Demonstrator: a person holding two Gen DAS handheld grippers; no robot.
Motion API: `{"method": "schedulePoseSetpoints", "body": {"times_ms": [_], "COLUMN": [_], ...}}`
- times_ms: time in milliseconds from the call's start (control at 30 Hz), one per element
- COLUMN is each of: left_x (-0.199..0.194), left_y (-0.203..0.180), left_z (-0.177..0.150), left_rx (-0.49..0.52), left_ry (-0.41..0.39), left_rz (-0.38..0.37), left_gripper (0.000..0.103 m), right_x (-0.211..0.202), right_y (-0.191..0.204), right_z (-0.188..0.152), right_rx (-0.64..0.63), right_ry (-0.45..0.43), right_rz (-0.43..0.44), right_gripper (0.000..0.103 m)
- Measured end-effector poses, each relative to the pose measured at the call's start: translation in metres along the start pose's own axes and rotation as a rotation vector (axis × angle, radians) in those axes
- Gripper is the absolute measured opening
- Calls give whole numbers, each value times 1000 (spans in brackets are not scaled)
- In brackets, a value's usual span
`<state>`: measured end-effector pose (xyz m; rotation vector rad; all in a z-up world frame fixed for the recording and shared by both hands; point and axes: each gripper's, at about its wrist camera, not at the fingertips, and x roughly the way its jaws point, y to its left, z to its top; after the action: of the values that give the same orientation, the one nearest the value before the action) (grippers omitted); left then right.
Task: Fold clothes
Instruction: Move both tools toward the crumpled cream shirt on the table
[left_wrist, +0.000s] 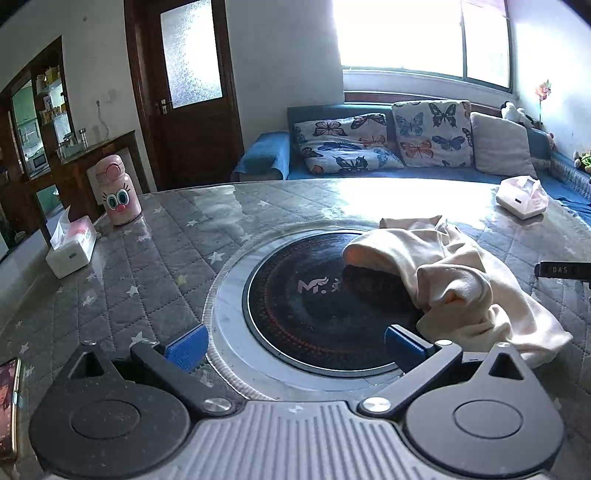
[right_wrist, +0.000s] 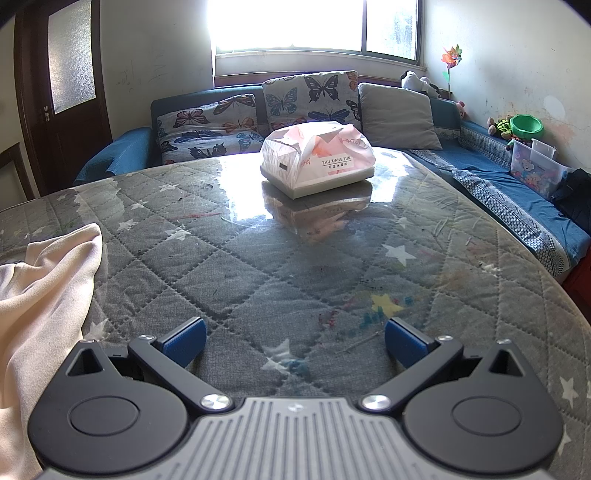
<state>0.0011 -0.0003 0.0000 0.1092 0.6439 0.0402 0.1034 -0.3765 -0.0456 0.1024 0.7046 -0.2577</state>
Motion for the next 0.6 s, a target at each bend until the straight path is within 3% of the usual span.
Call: {"method": "schedulePoseSetpoints", "body": {"times_ms": [600], "left_x": [18], "left_y": [-3], "left_z": [7], "left_rx": [-53], "left_ry": [64], "left_rz": [17], "left_gripper": [103], "right_x": [0], "right_y": [0], "right_z": [0], "right_rx": [0], "right_ry": [0], "right_rz": [0], "right_gripper": [103]}}
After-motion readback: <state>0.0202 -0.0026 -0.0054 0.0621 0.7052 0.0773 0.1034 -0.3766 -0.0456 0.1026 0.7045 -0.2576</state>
